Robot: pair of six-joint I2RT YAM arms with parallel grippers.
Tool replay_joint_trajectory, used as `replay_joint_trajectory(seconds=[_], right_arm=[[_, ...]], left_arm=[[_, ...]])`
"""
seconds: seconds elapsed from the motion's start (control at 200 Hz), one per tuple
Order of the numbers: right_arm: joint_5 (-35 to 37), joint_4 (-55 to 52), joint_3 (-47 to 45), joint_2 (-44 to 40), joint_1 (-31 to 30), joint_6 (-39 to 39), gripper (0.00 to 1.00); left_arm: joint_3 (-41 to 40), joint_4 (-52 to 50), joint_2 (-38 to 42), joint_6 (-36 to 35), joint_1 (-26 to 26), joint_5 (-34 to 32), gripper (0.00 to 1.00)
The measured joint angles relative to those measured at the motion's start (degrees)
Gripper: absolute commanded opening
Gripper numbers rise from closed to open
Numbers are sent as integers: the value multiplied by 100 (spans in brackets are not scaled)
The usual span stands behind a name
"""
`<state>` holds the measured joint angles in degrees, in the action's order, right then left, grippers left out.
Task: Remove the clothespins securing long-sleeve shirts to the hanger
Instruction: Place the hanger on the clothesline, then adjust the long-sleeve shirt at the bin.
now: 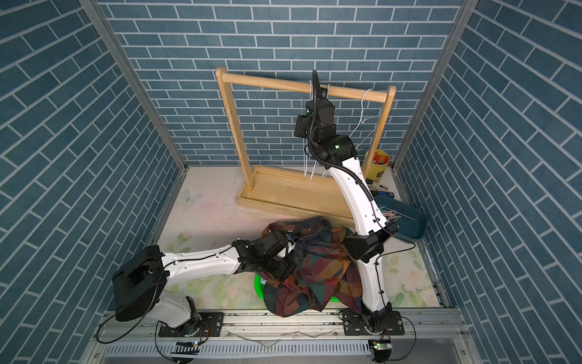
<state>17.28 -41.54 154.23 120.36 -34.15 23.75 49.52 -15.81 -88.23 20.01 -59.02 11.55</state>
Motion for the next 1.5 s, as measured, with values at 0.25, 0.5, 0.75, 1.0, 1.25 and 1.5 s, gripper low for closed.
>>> replay_joint_trajectory(seconds=[0.25,0.5,0.75,1.0,1.25,1.5], right_arm=[[-459,-31,-11,-57,-72,-146,72],[-693,-144,-660,-1189,-234,-175,93],[-780,-715,-1130,-2761,-282,-214,99],[225,-1408,-4546,-5587,-291,-131,99],[903,-2855,-6876,-8122,-284,1172,99],[-170,-2938,-10017,-8406,-278,2369,94]], left_arm=[[48,-55,0,-31,-4,28,68],[129,-184,57,-155,-59,190,69],[328,-308,-264,-125,-66,199,69],[354,-205,-448,214,-72,184,69],[308,-74,-529,422,-72,192,69],[221,81,-527,651,28,273,69]])
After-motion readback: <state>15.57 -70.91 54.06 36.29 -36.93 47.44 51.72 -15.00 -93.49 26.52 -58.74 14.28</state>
